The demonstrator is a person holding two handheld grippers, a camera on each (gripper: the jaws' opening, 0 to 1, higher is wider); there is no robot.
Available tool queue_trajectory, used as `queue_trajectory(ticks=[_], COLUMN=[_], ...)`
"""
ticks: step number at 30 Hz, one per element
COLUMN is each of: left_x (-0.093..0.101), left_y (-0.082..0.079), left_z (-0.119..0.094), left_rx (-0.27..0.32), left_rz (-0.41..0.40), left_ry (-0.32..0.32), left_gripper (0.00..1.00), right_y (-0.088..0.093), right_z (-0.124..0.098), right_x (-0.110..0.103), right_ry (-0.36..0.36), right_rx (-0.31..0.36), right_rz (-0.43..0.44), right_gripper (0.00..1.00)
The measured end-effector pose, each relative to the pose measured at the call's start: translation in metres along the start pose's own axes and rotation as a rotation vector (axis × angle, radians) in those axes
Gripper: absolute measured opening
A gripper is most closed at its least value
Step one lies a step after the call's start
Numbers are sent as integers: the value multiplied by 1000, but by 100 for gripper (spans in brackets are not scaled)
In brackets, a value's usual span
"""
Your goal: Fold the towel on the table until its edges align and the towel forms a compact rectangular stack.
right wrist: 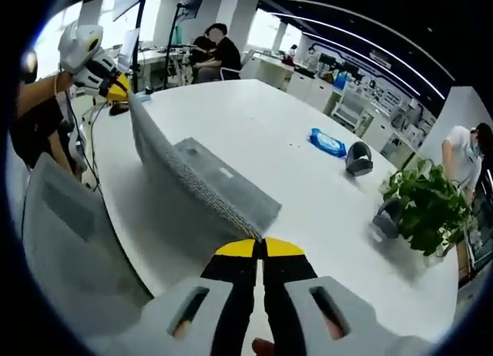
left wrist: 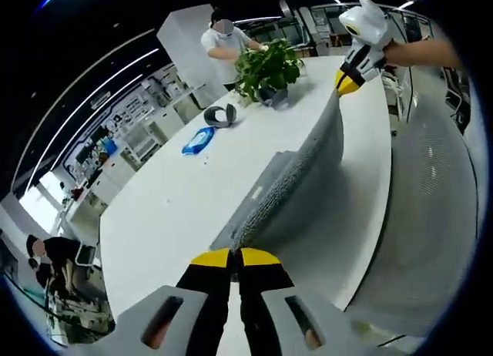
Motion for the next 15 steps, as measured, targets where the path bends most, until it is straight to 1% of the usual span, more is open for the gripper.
queue_trajectory(ticks=[8,12,15], left_x=[-18,-26,-29], left_y=[-4,-2,0], left_z=[24,39,48], left_rx=[-16,-37,-44], left_rz=[33,46,39], left_ry=[-21,-18,-10], left_gripper=[2,2,2], right_y=[-9,-15,-16], right_z=[22,30,39], right_x=[13,18,22], right_ry=[16,17,19], right_rx=[-17,-19,-26], right_rz=[-38,-43,-50], right_gripper=[0,0,0])
Point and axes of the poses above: the point that each gripper's makers call its tool centre point, and the gripper's own axes: z roughly forward along the fingers, x roughly to its right, y roughly out of its underside, the point moved 5 cm from there along -z, roughly backward along the fingers, and after that the axes turned 14 degrees about z, right-handed, at the moved point
